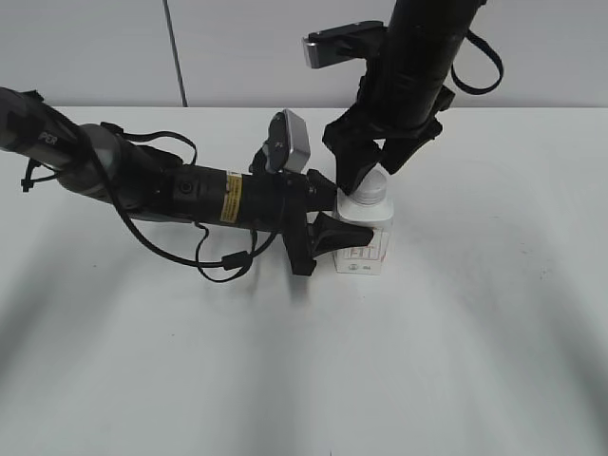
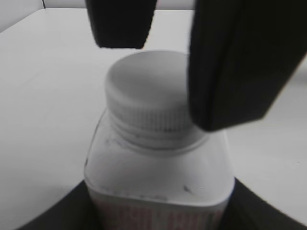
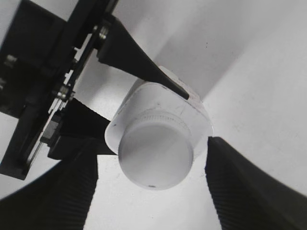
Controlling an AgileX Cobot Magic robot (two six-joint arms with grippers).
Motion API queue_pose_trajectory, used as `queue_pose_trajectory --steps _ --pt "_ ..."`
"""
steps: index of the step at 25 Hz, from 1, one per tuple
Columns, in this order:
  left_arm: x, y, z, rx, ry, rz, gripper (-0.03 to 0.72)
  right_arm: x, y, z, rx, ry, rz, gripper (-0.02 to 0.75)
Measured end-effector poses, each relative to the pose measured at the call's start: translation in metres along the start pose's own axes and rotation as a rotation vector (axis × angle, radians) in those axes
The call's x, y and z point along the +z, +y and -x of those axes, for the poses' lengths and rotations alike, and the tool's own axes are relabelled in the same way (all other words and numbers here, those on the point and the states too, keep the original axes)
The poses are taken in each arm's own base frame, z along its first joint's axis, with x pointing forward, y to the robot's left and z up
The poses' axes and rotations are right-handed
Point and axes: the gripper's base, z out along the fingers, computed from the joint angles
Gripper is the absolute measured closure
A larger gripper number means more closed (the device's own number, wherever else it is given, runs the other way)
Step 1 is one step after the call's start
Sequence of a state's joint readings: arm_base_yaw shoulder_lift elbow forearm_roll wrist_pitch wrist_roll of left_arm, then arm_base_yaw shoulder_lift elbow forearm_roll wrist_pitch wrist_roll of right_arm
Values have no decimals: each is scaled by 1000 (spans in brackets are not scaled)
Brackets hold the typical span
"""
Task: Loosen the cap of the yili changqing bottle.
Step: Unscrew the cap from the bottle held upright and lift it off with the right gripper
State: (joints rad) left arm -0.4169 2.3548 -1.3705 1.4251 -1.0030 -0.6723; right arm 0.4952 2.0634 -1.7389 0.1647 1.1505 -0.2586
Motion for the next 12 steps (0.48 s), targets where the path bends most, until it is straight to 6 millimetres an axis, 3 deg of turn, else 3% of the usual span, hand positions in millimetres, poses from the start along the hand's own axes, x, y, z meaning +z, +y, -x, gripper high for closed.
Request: queue_pose_trajectory --steps 7,12 --pt "0 0 0 0 1 0 326 8 -1 0 14 20 1 191" --pt "0 0 0 0 3 1 326 8 -2 -1 12 32 -4 264"
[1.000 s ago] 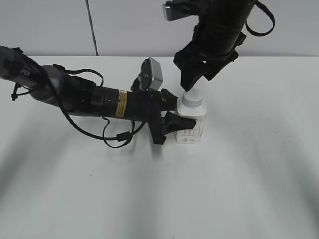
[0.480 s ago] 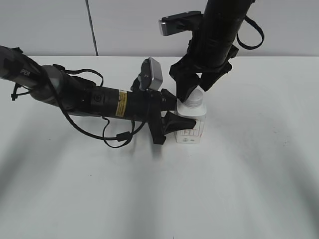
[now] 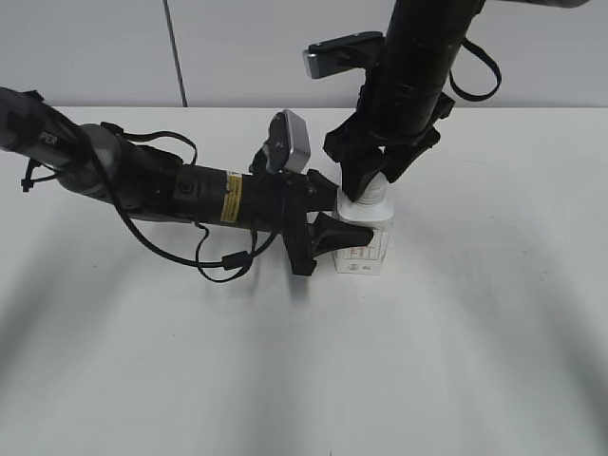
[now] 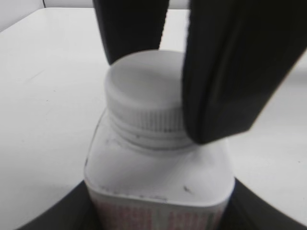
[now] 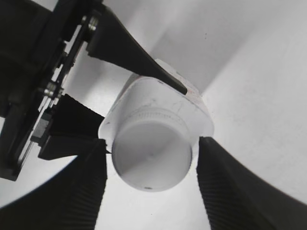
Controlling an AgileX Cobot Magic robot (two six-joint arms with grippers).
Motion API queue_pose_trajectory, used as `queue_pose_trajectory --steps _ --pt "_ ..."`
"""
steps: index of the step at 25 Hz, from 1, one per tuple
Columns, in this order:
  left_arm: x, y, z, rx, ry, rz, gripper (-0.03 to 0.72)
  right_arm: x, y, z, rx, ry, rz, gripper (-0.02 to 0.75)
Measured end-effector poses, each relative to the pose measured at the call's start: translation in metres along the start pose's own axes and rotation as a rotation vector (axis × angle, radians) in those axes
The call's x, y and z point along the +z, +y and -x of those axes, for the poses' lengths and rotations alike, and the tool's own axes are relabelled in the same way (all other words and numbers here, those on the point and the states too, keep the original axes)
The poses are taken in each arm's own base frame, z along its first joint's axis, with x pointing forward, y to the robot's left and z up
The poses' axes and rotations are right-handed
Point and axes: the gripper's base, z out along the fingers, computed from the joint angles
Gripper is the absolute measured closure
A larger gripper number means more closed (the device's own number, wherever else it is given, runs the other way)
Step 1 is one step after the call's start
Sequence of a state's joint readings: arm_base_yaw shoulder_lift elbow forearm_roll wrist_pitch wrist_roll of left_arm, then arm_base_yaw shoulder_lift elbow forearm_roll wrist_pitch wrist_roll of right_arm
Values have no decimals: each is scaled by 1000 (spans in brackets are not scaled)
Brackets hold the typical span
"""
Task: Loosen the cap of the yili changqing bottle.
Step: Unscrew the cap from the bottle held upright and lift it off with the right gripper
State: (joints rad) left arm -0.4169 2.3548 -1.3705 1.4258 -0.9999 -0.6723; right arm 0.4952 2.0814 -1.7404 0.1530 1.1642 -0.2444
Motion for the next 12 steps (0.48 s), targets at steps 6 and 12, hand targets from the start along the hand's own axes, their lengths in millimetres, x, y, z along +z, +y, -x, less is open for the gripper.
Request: queue_pose_trajectory --steps 6,12 --pt "0 0 0 0 2 1 327 0 0 -1 -1 15 1 346" --pt "0 0 0 0 2 2 327 0 -1 -2 -62 23 -5 346"
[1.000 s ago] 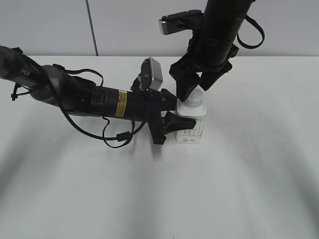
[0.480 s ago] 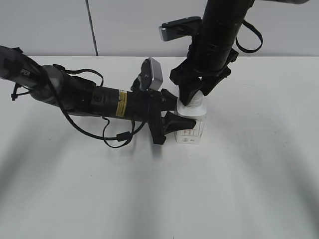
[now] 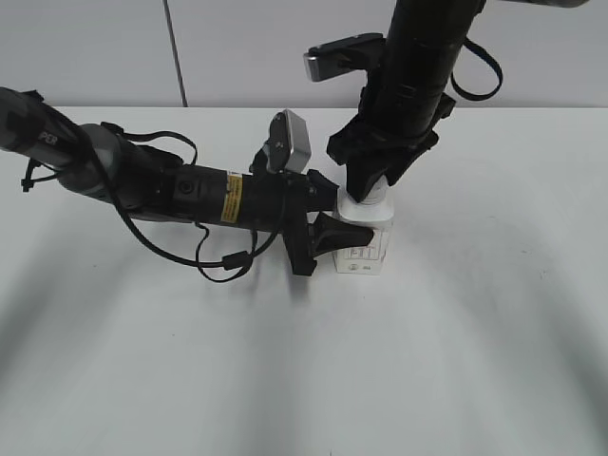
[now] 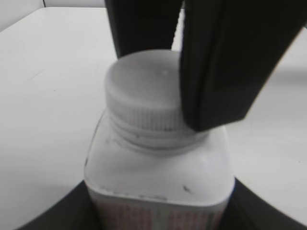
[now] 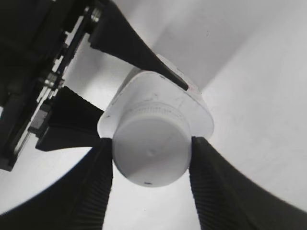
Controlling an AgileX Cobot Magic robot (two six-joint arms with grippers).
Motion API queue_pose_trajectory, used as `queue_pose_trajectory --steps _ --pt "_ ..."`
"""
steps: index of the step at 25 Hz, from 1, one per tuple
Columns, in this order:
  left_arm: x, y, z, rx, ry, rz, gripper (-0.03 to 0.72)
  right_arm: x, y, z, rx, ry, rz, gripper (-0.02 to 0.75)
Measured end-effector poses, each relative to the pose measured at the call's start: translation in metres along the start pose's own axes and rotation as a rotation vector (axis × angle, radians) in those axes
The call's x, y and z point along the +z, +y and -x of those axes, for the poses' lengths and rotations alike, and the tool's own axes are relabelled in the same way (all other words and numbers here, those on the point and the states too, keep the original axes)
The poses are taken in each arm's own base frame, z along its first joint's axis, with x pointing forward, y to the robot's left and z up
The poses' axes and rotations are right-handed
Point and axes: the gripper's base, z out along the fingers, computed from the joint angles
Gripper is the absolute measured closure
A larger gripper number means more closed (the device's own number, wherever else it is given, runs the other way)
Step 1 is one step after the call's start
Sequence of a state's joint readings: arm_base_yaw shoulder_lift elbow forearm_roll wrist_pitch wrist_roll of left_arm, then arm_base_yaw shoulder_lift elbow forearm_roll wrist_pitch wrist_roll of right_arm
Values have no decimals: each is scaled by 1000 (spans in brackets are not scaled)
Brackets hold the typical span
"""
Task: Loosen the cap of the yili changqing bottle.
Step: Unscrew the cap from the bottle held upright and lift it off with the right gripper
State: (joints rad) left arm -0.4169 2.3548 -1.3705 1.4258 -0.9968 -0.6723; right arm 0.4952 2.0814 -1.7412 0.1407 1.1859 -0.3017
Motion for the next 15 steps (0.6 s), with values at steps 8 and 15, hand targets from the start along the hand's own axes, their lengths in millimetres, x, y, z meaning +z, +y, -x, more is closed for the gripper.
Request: queue_pose_trajectory --steps 8,15 --pt "0 0 0 6 3 -5 328 -1 0 0 -549 3 -4 346" --pt "0 0 0 -1 7 0 328 -1 -1 3 -1001 -19 -32 346"
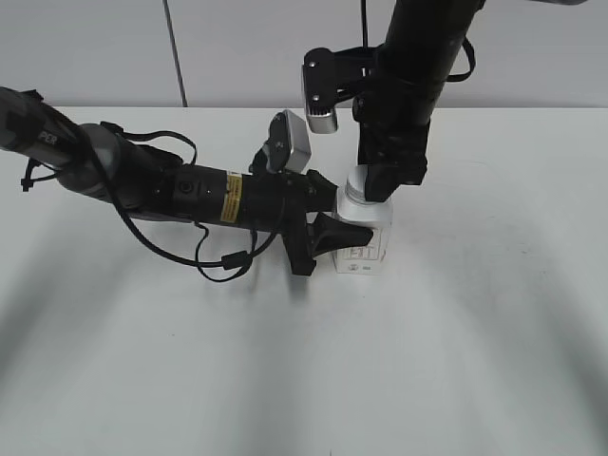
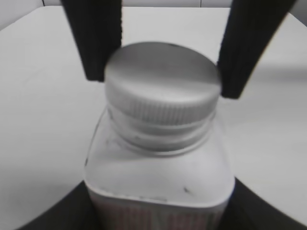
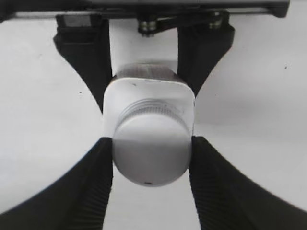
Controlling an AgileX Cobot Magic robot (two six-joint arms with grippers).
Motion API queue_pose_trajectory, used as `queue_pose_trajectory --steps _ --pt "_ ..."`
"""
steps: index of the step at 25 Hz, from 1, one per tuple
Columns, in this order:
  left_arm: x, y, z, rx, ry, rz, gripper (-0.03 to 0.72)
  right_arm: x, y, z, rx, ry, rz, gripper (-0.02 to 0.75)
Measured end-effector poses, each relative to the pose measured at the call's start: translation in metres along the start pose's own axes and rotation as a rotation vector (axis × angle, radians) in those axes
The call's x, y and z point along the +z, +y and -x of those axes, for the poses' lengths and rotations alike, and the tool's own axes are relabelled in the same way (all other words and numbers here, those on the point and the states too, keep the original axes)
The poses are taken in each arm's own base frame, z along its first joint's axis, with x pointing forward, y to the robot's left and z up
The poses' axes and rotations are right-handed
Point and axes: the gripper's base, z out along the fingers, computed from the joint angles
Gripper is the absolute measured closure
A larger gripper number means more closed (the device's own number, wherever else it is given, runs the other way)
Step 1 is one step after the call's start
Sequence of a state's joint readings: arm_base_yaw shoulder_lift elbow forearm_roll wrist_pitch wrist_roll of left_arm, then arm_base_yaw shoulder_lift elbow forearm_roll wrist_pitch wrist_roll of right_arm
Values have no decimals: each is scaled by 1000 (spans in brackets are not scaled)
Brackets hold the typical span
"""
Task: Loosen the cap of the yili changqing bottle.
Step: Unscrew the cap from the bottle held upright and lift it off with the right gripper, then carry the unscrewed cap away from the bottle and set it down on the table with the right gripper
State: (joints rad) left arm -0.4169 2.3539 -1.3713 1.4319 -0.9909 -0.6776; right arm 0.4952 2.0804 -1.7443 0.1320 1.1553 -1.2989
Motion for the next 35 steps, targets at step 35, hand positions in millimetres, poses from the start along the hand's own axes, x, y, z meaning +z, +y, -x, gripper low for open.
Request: queue_pose_trajectory --steps 35 --pt "0 0 0 1 -1 1 330 -31 -19 -15 1237 28 -147 349"
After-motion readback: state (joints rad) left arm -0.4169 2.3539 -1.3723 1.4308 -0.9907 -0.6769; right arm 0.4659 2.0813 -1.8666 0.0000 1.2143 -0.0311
